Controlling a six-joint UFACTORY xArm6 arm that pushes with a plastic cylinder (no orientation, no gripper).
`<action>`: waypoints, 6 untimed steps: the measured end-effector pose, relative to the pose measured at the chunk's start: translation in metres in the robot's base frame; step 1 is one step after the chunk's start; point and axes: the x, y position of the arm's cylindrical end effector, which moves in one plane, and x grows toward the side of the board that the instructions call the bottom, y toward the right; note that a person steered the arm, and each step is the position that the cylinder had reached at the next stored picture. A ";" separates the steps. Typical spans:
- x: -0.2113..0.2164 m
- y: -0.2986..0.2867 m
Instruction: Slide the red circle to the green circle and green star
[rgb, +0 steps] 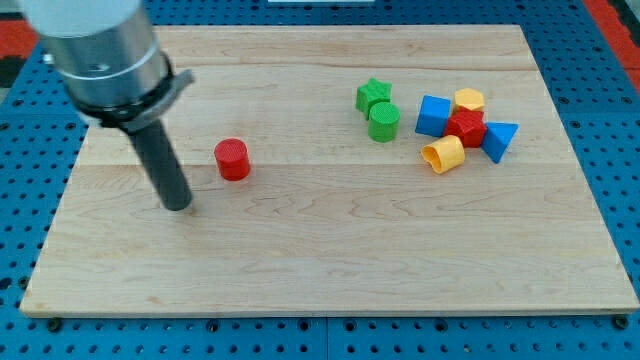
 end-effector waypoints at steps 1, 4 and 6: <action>-0.026 -0.025; -0.066 0.068; -0.077 0.184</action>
